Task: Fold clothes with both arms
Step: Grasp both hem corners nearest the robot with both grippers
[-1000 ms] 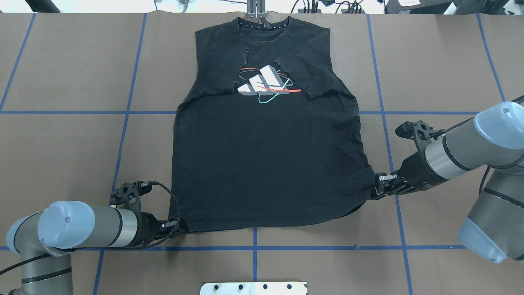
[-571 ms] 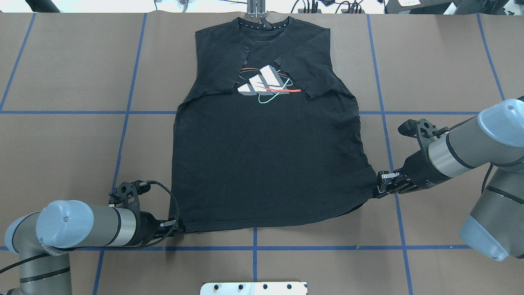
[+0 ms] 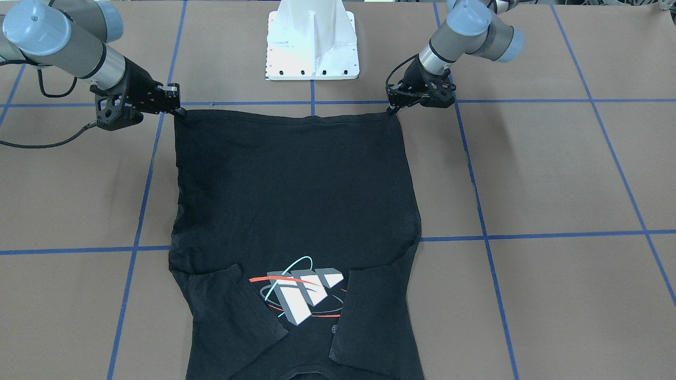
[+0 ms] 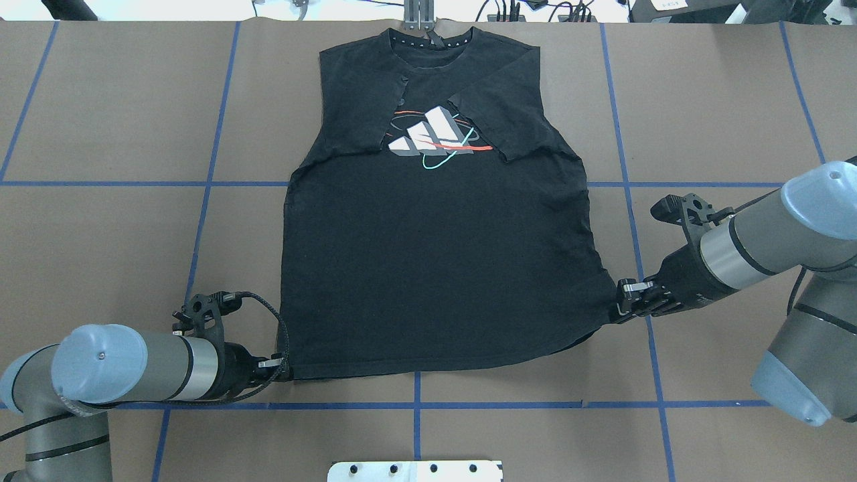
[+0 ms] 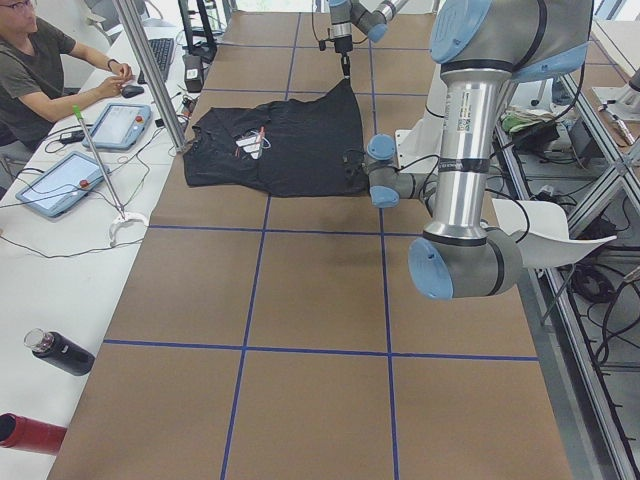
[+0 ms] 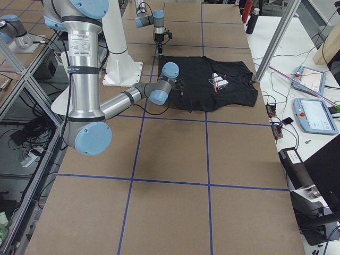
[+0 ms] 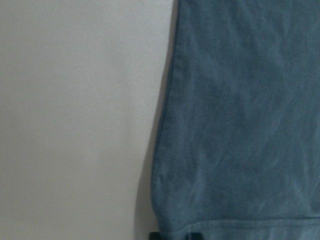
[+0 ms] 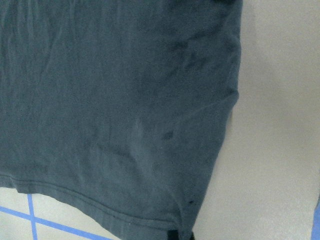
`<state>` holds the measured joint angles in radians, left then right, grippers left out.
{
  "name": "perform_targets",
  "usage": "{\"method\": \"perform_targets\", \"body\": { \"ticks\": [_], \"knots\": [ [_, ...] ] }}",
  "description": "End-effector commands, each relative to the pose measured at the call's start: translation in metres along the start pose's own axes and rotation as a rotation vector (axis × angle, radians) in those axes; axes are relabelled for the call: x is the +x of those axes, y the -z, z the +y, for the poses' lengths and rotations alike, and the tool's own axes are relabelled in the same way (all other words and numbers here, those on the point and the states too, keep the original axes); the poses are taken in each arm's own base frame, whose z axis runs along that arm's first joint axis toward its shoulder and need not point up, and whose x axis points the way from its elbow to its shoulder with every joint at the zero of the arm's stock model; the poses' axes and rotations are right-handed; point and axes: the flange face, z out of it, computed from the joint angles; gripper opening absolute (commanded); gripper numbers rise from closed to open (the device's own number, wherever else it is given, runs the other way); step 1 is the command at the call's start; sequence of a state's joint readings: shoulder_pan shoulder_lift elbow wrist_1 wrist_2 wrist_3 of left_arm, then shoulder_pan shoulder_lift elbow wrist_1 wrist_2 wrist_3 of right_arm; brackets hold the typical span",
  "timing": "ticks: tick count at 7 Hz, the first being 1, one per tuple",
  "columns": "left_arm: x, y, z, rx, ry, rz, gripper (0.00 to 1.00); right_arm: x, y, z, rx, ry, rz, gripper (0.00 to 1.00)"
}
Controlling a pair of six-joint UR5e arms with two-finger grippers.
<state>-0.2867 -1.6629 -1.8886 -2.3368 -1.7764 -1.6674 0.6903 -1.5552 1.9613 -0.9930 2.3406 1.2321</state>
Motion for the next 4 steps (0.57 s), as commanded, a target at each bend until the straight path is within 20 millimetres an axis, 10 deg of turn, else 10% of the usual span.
{"method": "perform_targets", "body": {
  "ticks": [1, 4],
  "knots": [
    [0.009, 0.013, 0.002, -0.005, -0.003, 0.023, 0.00, 0.002, 0.000, 0.000, 0.002, -0.005, 0.003, 0.00],
    [0.009, 0.061, 0.013, -0.021, -0.013, 0.060, 0.00, 0.023, 0.015, 0.016, -0.051, -0.079, 0.000, 0.00]
  ]
}}
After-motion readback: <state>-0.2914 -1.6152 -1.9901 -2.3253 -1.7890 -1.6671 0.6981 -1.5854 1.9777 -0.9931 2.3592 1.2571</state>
